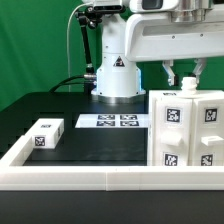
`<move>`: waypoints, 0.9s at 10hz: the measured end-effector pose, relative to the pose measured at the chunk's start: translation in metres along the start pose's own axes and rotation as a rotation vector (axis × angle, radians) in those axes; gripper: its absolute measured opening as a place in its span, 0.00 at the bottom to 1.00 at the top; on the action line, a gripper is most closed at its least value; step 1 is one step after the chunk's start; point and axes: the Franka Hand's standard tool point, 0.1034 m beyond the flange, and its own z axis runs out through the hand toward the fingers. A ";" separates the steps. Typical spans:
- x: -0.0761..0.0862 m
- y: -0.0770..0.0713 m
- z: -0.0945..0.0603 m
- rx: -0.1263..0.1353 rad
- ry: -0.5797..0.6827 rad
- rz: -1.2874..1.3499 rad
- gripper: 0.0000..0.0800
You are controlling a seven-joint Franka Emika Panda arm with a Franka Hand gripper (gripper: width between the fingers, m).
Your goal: Assemble cabinet
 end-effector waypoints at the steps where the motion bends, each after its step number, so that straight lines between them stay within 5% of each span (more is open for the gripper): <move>1: 0.000 0.000 0.000 0.000 0.000 0.000 0.63; 2: 0.000 0.000 0.000 0.000 -0.001 0.000 0.63; 3: 0.000 0.000 0.000 0.000 -0.001 0.000 0.86; 4: 0.000 0.000 0.001 0.000 -0.001 0.000 0.96; 7: -0.001 0.001 0.002 -0.001 -0.001 0.001 1.00; 9: -0.025 0.025 0.019 -0.013 0.027 -0.029 1.00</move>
Offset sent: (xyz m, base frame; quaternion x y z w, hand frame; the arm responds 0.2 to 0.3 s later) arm 0.0000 0.0000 0.0000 0.0000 0.0000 0.0000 1.0000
